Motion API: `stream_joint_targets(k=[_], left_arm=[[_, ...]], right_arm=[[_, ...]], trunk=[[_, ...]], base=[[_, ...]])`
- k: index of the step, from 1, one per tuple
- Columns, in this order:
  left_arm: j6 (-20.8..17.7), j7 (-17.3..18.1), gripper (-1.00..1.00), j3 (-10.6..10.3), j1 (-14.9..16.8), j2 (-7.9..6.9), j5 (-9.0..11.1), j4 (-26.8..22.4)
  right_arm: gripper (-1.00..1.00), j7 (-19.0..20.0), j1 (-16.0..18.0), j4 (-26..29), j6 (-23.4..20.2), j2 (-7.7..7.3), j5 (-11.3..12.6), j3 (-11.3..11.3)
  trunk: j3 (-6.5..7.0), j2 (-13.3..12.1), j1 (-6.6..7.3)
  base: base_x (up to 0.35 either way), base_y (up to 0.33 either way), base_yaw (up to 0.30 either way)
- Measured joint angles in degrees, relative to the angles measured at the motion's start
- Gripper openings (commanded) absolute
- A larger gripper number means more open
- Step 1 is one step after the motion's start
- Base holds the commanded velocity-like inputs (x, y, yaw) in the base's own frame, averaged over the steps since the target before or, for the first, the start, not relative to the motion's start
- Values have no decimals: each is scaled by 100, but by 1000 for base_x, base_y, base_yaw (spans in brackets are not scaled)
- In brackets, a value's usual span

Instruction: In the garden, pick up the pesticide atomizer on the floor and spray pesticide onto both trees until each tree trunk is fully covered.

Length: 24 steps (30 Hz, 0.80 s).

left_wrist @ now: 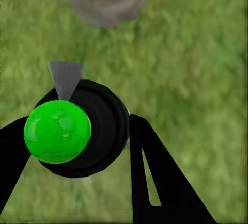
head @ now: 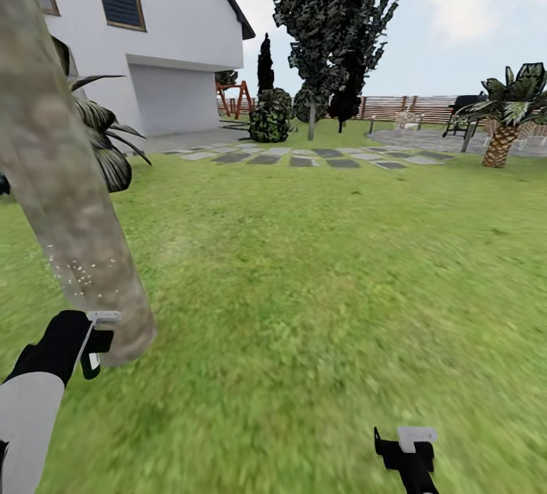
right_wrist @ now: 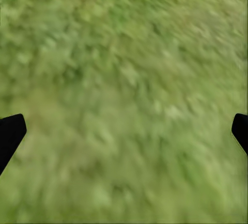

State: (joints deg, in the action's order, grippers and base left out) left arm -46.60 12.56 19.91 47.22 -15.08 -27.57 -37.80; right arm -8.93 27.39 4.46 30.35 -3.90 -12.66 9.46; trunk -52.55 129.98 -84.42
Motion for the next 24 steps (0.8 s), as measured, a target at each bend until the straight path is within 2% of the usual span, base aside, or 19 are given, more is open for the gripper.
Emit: stream_joint_targets(k=[9,16,18,22,24], left_arm=[[-9,5,-100,1,14,2,14,-2],[-27,-1,-100,6,68,34,77,-2],[-33,0,-100,4,66,131,105,-2],[-28,2,-100,-16,74,456,110,-3],[-38,0,-100,-19,104,548,80,-9]], right_arm=[[100,1,0,-1,-1,3,0,0],[100,2,-1,3,-1,3,0,1],[100,7,-1,6,-2,3,1,2],[100,6,-1,7,-2,3,1,3],[100,3,-1,7,-2,3,1,3]], trunk=[[0,0,2],[0,0,1],[0,0,-1],[0,0,-1],[0,0,-1]], base=[[230,-193,275],[272,-64,276],[57,-20,274],[7,-3,274],[1,0,271]])
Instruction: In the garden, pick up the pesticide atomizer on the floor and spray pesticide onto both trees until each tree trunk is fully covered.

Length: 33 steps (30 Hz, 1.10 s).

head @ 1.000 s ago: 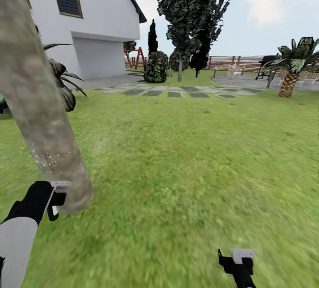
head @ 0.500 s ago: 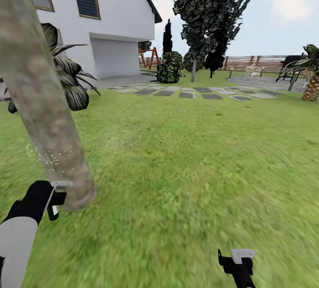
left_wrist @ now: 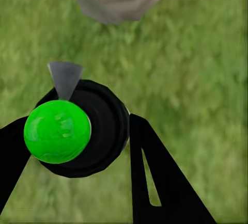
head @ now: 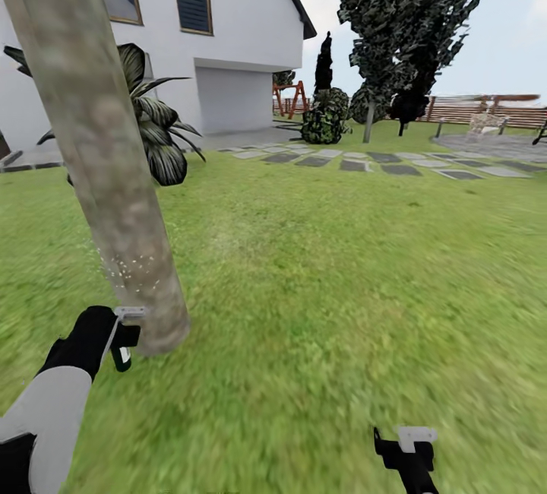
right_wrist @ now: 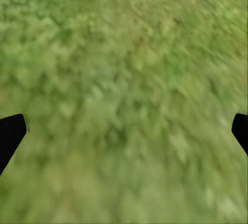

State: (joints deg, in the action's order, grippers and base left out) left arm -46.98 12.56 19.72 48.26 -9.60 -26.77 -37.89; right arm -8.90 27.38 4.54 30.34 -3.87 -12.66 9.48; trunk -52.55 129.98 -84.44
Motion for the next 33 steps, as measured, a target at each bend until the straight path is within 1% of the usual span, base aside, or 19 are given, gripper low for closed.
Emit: stream_joint_targets(k=[2,3,4,5,9,16,25,29,33], left_arm=[[-3,-2,-100,8,62,-38,-51,-62],[-5,-1,-100,14,73,-84,-74,-128],[-6,1,-100,20,58,-188,-104,-259],[-9,5,-100,23,45,-219,-58,-328],[-6,-2,-100,24,30,-183,-27,-383],[-4,-3,-100,32,29,-186,-38,-386],[-4,-3,-100,41,29,-198,-40,-386],[-6,-1,-100,26,29,-197,-34,-388],[-15,-1,-100,22,101,-145,-8,-398]], right_arm=[[100,0,0,0,0,0,0,0],[100,0,0,0,0,0,0,-1],[100,0,0,1,0,0,0,-1],[100,-1,0,1,0,0,-1,-1],[100,-2,0,1,2,-15,0,-1],[100,-2,0,1,2,-18,-1,-1],[100,-3,0,1,2,-17,-1,-2],[100,-3,1,0,2,-11,-1,-2],[100,-3,1,0,1,-9,-1,-2]], trunk=[[0,0,0],[0,0,0],[0,0,0],[0,0,0],[0,0,2],[0,0,1],[0,0,0],[0,0,0],[0,0,2]], base=[[0,0,257],[0,0,138],[18,-17,56],[93,-128,23],[143,-203,6],[122,-248,0],[18,-271,8],[36,-272,230],[177,-239,275]])
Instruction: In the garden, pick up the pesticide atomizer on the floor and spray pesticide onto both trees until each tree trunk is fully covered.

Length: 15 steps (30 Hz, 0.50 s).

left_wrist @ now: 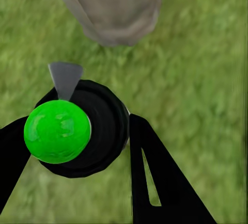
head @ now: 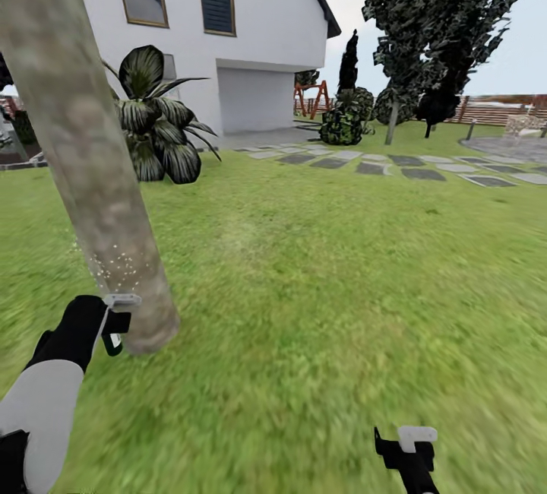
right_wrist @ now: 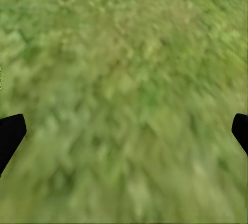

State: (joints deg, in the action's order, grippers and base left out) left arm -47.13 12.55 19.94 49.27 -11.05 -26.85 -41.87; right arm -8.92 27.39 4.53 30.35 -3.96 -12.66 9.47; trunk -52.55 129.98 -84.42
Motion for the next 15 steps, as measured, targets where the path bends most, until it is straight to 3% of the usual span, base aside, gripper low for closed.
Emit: stream_joint_targets(k=[7,15], left_arm=[[0,-1,-100,-13,5,59,-24,-8],[2,-2,-100,-16,-59,55,-31,1]], right_arm=[[100,0,0,0,0,0,0,0],[100,0,-1,2,1,-4,0,0]], trunk=[[0,0,0],[0,0,-2]], base=[[227,-196,258],[39,-264,19]])
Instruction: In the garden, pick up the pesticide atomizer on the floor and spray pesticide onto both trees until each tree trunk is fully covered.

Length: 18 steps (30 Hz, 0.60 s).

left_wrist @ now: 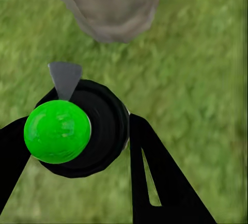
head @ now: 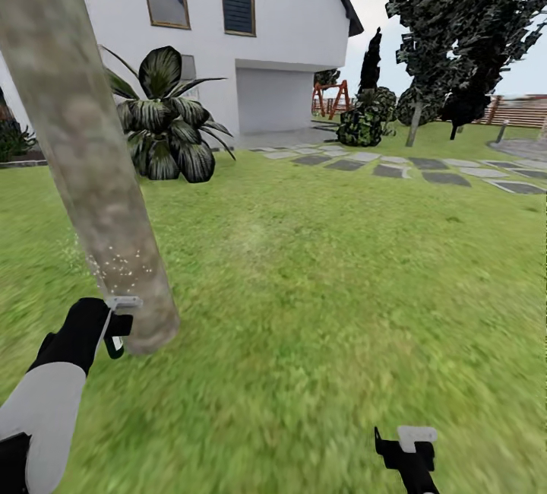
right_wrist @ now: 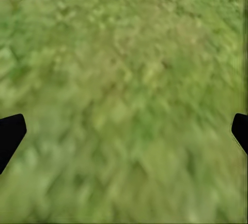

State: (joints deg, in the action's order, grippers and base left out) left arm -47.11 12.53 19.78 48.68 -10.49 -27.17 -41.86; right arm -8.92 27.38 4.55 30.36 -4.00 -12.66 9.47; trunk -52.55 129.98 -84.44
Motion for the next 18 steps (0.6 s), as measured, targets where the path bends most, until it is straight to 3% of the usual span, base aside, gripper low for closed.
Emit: stream_joint_targets(k=[5,12,16,18], left_arm=[[0,0,-100,0,-3,-8,-7,2],[4,1,-100,6,-15,-19,-10,2],[9,-2,-100,2,-32,-96,-50,8],[14,-6,-100,2,-44,-234,-69,12]], right_arm=[[100,0,0,0,0,3,0,0],[100,0,1,-2,-1,4,0,0],[100,0,1,-2,-1,4,0,-1],[100,0,1,-2,-1,4,0,-1]], trunk=[[0,0,1],[0,0,2],[0,0,2],[0,0,2]], base=[[63,-271,23],[182,-241,251],[175,-239,276],[169,-239,276]])
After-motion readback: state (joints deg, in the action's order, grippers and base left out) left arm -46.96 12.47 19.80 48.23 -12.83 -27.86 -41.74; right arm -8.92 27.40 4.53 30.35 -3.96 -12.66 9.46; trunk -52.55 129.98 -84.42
